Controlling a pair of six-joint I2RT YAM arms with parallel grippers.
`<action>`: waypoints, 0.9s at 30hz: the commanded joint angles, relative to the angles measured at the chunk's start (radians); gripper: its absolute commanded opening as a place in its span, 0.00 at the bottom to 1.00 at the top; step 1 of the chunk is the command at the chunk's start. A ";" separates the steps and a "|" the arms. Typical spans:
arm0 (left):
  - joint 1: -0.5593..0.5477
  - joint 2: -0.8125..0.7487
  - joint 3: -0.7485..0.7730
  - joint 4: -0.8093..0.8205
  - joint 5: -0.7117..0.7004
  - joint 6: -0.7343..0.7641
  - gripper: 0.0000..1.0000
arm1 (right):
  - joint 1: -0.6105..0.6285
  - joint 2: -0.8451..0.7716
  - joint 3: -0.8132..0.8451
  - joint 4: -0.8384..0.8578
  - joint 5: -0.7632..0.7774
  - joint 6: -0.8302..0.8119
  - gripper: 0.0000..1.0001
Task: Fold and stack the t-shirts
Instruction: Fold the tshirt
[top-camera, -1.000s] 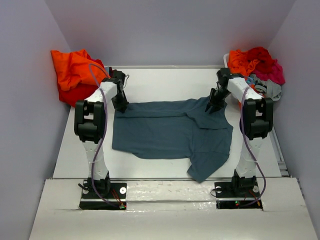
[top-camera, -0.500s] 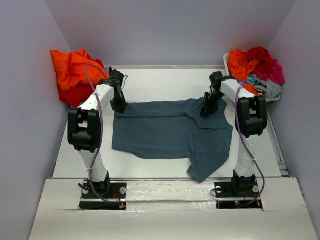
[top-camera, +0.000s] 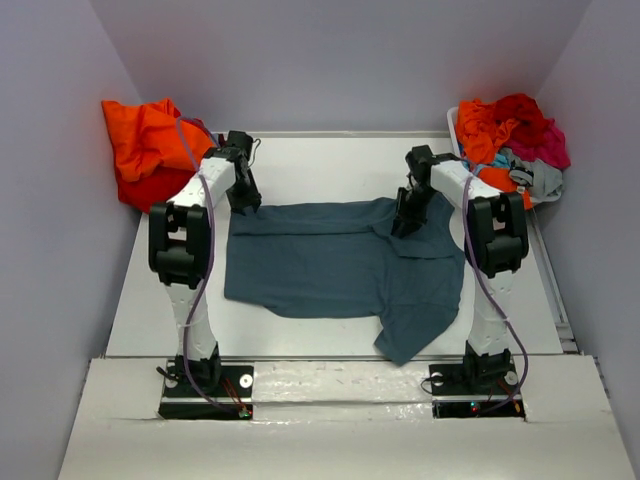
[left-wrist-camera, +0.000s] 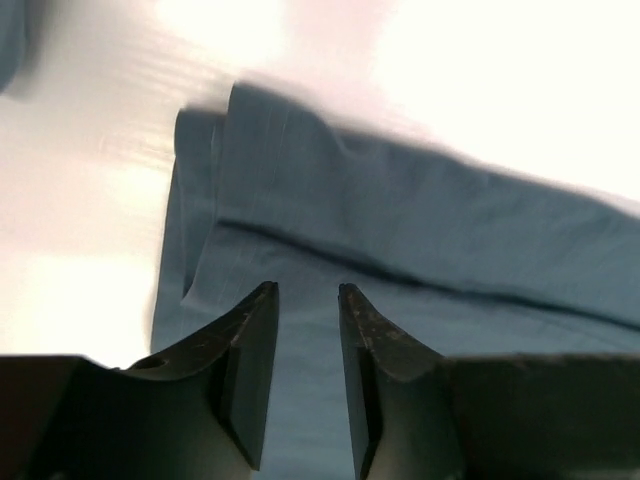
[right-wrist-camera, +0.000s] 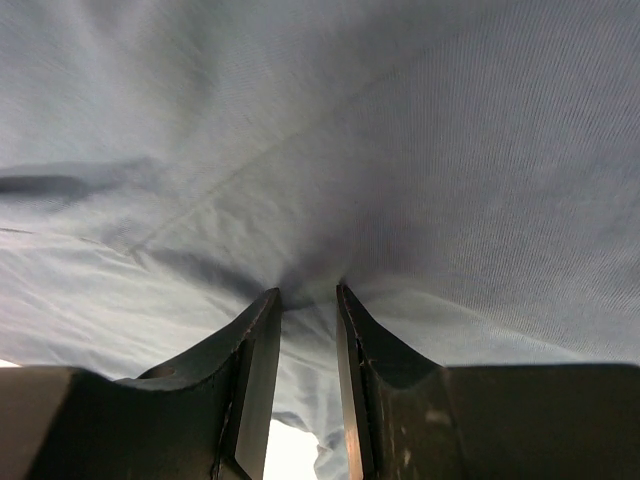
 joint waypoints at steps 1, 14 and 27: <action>-0.004 0.034 0.097 -0.014 -0.005 -0.012 0.44 | 0.001 -0.076 -0.050 0.009 0.017 0.003 0.34; -0.004 0.120 0.074 -0.022 0.001 0.011 0.41 | 0.010 -0.105 -0.140 0.032 0.027 0.011 0.34; -0.013 0.014 -0.113 0.002 0.027 0.023 0.37 | 0.010 -0.073 -0.140 0.052 0.014 0.011 0.34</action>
